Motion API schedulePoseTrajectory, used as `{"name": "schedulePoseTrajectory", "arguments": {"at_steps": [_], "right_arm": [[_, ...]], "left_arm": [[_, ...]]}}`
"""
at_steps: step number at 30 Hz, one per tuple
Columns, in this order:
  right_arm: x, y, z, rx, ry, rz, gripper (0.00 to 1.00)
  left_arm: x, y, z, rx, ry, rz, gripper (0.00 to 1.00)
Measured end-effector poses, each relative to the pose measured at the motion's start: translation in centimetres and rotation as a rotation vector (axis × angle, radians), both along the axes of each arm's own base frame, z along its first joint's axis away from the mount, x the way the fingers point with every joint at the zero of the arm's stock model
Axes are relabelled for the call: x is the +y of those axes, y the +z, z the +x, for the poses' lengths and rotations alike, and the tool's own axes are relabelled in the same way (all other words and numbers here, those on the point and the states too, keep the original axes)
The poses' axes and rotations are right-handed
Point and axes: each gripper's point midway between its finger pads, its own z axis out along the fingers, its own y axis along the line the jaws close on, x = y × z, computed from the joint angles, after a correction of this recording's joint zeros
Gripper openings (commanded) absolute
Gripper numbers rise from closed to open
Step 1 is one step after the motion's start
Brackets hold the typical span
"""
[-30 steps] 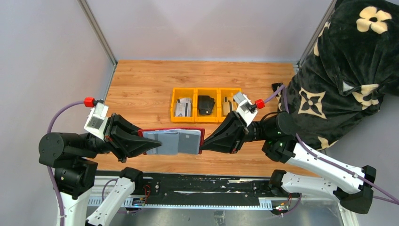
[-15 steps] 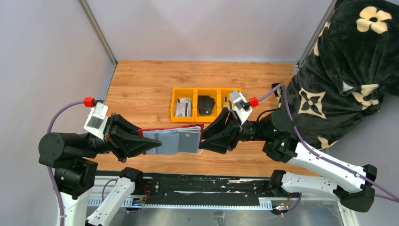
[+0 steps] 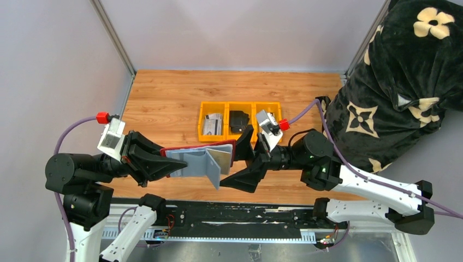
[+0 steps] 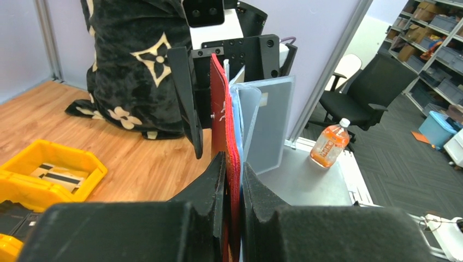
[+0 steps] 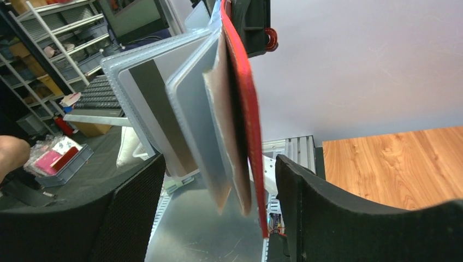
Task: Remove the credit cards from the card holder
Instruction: Remove the credit card from the card holder.
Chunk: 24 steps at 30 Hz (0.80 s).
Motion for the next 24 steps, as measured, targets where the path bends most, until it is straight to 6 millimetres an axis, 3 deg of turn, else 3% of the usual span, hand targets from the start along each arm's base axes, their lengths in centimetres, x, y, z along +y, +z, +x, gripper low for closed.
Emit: {"name": "schedulePoseTrajectory", "arguments": {"at_steps": [3,5,10,12,13,15,18,19,21,24], "right_arm": [[1.0,0.3,0.1,0.004,-0.036,-0.008,0.78],[1.5,0.6,0.1,0.001,-0.064,-0.01,0.7],[2.2,0.7,0.3,-0.024,-0.141,-0.014,0.25],[2.2,0.6,0.9,-0.032,-0.183,-0.025,0.08],[2.2,0.6,1.1,-0.036,-0.202,-0.03,0.02],[2.2,0.6,1.3,-0.049,-0.229,-0.043,0.0],[2.0,0.7,1.3,-0.067,-0.261,-0.069,0.0],[2.0,0.8,1.3,-0.077,-0.273,-0.079,0.0],[2.0,1.2,1.3,-0.099,-0.311,-0.104,0.0],[2.7,2.1,1.2,-0.161,-0.409,-0.16,0.0]], "left_arm": [[0.0,0.0,0.1,-0.004,0.007,-0.001,0.0],[0.0,0.1,0.2,-0.005,0.011,-0.003,0.0],[0.0,0.0,0.4,-0.004,0.019,-0.003,0.0],[0.0,-0.1,0.3,-0.005,0.018,0.002,0.05],[0.0,-0.2,0.4,-0.007,0.019,0.004,0.1],[0.0,-0.2,0.5,-0.013,0.023,0.006,0.3],[0.1,-0.4,0.6,-0.023,0.032,0.011,0.68],[0.1,-0.4,0.7,-0.03,0.038,0.012,0.88],[0.2,-0.5,0.8,-0.04,0.057,0.016,0.99],[0.6,-0.8,1.2,-0.052,0.11,0.019,1.0]]}}
